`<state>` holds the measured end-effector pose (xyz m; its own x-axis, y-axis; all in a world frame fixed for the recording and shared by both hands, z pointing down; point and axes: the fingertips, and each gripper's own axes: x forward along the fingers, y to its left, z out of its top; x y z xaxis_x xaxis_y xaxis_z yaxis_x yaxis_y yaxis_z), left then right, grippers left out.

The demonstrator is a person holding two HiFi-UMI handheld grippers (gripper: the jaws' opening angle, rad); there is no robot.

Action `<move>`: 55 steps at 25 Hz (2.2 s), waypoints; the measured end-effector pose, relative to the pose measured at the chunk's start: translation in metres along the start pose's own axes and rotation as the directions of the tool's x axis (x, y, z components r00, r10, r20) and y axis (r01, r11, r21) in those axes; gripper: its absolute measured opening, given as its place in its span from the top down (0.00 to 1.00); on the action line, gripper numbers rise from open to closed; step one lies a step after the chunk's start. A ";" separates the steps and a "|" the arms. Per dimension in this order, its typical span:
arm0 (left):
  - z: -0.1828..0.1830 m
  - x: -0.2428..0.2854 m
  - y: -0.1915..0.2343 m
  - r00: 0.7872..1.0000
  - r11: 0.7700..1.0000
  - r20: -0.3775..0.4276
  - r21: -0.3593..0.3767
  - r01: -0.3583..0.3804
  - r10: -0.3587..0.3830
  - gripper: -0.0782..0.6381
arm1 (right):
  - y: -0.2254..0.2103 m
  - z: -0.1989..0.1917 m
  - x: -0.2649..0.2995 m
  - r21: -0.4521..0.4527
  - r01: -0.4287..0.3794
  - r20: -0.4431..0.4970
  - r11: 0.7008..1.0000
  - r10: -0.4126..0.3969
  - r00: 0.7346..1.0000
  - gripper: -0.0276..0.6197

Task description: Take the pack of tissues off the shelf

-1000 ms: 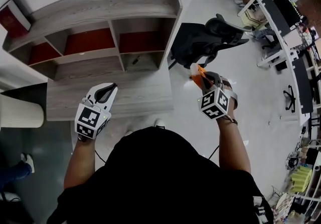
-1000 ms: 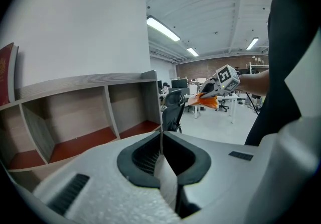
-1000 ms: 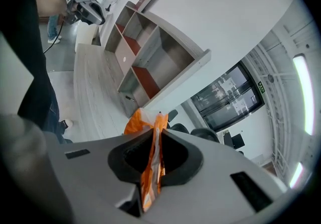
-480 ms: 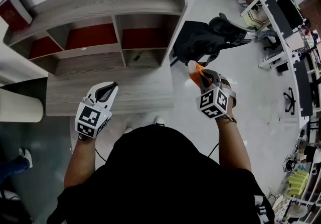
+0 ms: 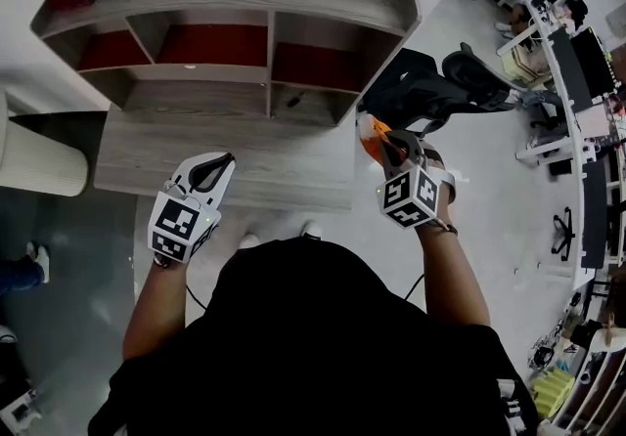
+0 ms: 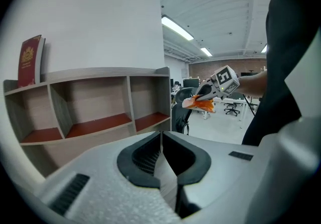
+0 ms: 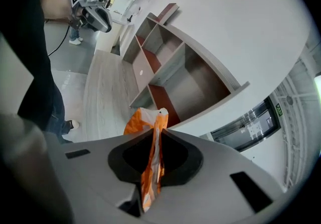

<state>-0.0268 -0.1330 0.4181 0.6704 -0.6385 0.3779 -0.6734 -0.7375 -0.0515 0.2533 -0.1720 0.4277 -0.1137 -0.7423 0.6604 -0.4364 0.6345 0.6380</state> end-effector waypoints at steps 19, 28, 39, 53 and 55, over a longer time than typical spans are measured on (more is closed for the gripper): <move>-0.085 -0.093 0.042 0.968 0.946 -0.073 -0.203 -0.251 0.241 0.85 | 0.093 0.147 0.098 -0.257 -0.217 0.136 0.942 0.257 0.957 0.92; -0.134 -0.127 0.050 0.942 0.902 -0.147 -0.275 -0.333 0.302 0.85 | 0.167 0.178 0.150 -0.336 -0.303 0.131 0.892 0.363 0.923 0.92; -0.180 -0.146 0.051 0.919 0.849 -0.202 -0.357 -0.391 0.338 0.85 | 0.259 0.192 0.205 -0.429 -0.407 0.062 0.807 0.476 0.877 0.92; -0.229 -0.170 0.046 0.911 0.830 -0.268 -0.387 -0.401 0.315 0.85 | 0.356 0.170 0.252 -0.467 -0.509 -0.056 0.723 0.550 0.833 0.92; -0.233 -0.173 0.046 0.909 0.826 -0.273 -0.391 -0.405 0.316 0.85 | 0.361 0.169 0.256 -0.469 -0.512 -0.064 0.720 0.551 0.832 0.92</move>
<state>-0.2460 -0.0055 0.5659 0.3114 -0.7529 0.5798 -0.9499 -0.2649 0.1661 -0.0845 -0.1691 0.7601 -0.2779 -0.2547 0.9262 0.1628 0.9378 0.3068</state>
